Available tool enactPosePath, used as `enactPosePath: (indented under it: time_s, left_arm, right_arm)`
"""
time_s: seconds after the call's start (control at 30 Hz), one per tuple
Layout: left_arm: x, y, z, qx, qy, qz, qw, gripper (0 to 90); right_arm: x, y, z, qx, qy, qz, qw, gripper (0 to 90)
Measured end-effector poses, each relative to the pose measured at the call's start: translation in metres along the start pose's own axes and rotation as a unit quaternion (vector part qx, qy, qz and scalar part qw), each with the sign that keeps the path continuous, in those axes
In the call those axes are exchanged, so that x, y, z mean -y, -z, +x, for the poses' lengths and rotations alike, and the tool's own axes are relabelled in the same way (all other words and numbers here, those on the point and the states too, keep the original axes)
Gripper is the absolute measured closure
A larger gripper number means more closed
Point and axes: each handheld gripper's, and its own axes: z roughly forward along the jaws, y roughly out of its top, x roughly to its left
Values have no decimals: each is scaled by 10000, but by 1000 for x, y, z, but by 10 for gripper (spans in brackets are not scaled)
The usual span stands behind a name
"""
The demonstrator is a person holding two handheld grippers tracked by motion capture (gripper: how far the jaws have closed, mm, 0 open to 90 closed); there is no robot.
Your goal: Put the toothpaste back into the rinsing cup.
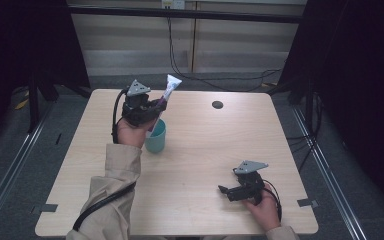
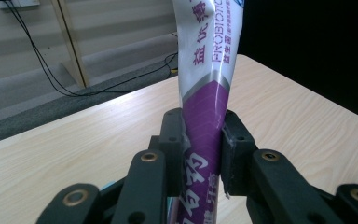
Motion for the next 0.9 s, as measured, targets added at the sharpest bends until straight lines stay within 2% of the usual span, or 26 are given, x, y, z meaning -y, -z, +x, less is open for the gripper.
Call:
enactPosePath:
  time_s: [0.53,0.63,0.9]
  left_arm:
    - [2,-14,7,-84,130,-60,9999,742]
    - [3,-17,9,-144,90,-35,9999,742]
    - [6,-25,13,-251,146,-80,9995,740]
  right_arm:
    - [0,0,0,6,-8,-8,10000,131]
    - [0,0,0,0,-17,-3,10000,131]
    - [0,0,0,5,-11,-10,10000,131]
